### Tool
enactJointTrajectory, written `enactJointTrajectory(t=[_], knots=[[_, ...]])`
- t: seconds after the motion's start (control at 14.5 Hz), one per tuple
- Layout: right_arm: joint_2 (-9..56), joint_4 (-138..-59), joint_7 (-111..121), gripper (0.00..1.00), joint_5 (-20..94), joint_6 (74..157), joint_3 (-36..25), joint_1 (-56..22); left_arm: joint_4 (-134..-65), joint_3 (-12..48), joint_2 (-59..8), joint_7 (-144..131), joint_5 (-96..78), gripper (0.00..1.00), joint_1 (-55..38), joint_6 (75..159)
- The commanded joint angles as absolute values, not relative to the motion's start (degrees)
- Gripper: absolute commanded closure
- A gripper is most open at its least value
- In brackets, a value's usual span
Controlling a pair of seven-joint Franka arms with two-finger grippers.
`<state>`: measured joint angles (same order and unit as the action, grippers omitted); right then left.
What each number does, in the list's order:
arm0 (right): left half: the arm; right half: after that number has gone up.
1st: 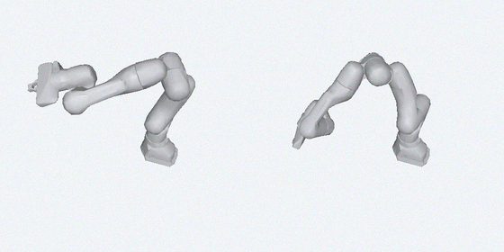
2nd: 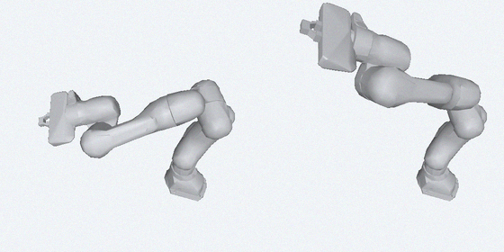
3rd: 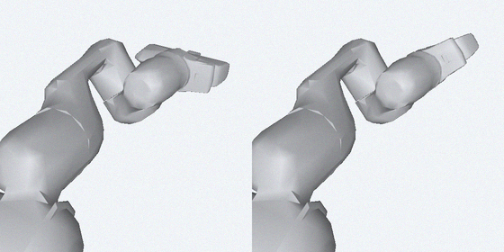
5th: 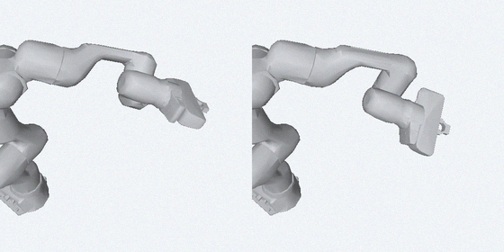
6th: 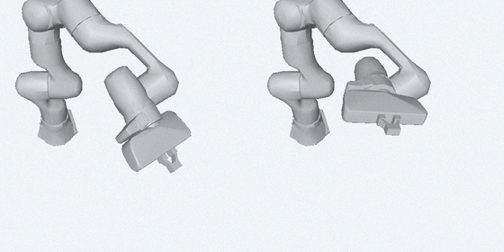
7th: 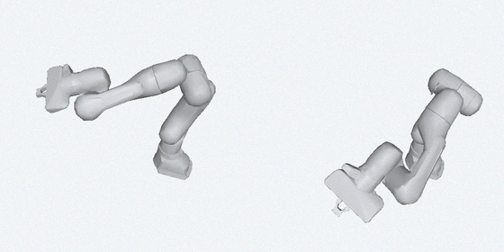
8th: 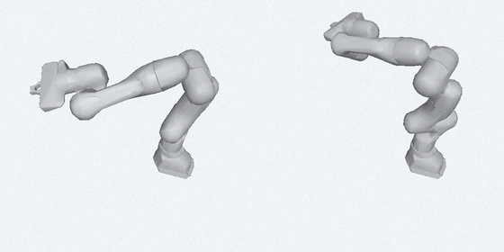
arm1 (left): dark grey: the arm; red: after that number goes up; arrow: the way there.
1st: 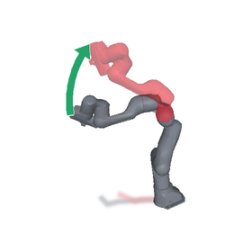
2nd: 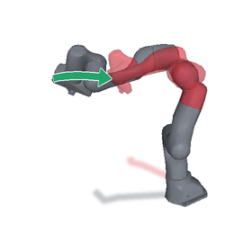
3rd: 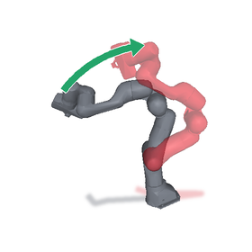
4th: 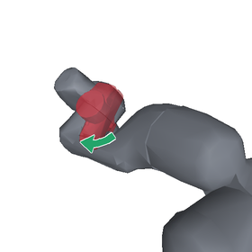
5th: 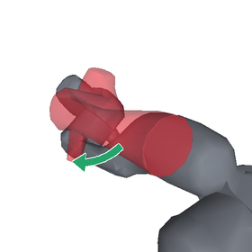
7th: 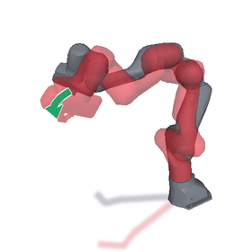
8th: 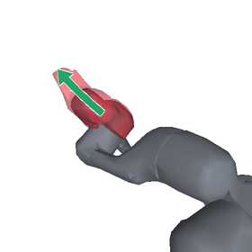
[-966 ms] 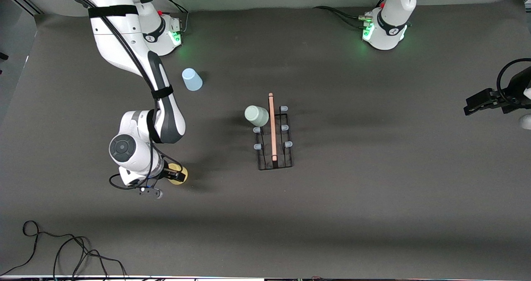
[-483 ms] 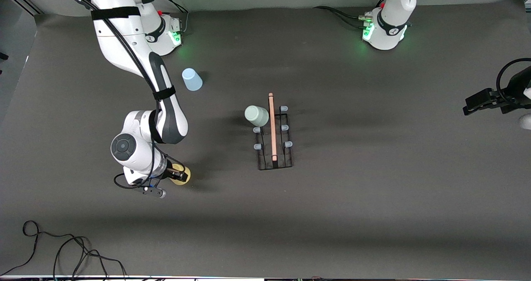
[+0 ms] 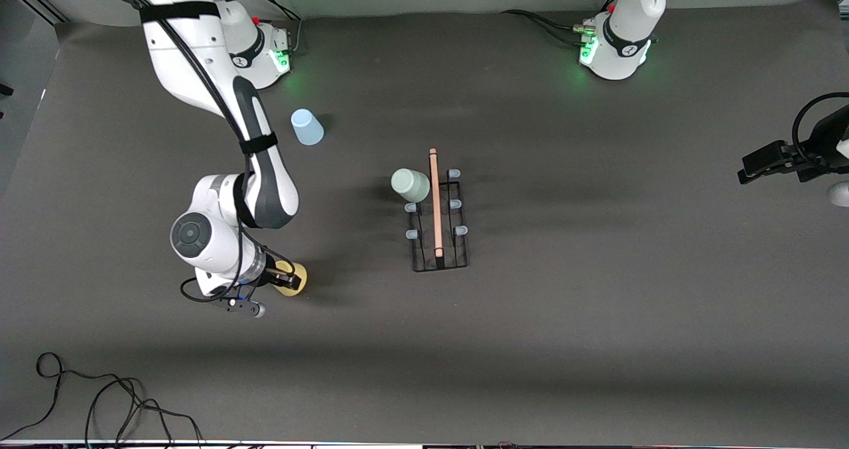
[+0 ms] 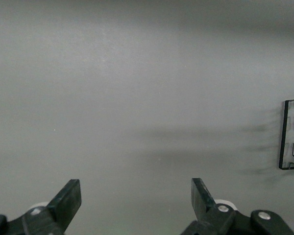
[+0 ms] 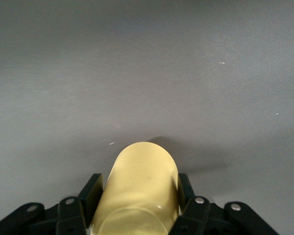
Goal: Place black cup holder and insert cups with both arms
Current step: 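Carry the yellow cup with the right gripper onto a rack peg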
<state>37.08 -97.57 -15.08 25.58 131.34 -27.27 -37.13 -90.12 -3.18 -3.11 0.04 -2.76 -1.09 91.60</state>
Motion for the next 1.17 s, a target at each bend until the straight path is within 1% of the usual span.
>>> enactJointTrajectory(t=[0.0, 0.21, 0.41, 0.62, 0.76, 0.97, 1.1], knots=[[33.58, -95.29, -18.35, 0.82, 27.42, 126.40, -27.69, -37.53, -90.62, -3.34, -2.46, 1.05, -3.60, 0.00, -0.88, 91.58], [33.48, -89.76, -28.35, 0.82, 27.77, 123.32, -27.25, -38.49, -90.53, -3.34, -2.46, 1.05, -3.60, 0.00, -0.88, 91.67], [33.40, -85.97, -37.32, 0.82, 28.65, 122.96, -24.71, -39.37, -90.62, -3.34, -2.46, 1.05, -3.60, 0.00, -0.88, 91.58], [34.36, -82.71, -46.56, 0.82, 28.48, 123.05, -23.82, -43.22, -90.62, -3.34, -2.37, 1.05, -3.60, 0.00, -0.88, 91.49], [34.45, -82.09, -49.64, 0.82, 28.56, 123.31, -23.82, -44.55, -90.62, -3.34, -2.37, 1.05, -3.60, 0.00, -0.88, 91.58], [34.63, -82.18, -53.43, 0.82, 28.30, 123.84, -23.91, -48.59, -90.53, -3.34, -2.37, 1.05, -3.60, 0.00, -0.97, 91.67], [35.07, -82.35, -54.83, 0.82, 28.04, 125.32, -23.91, -50.35, -90.53, -3.34, -2.37, 1.05, -3.60, 0.00, -0.97, 91.58]])
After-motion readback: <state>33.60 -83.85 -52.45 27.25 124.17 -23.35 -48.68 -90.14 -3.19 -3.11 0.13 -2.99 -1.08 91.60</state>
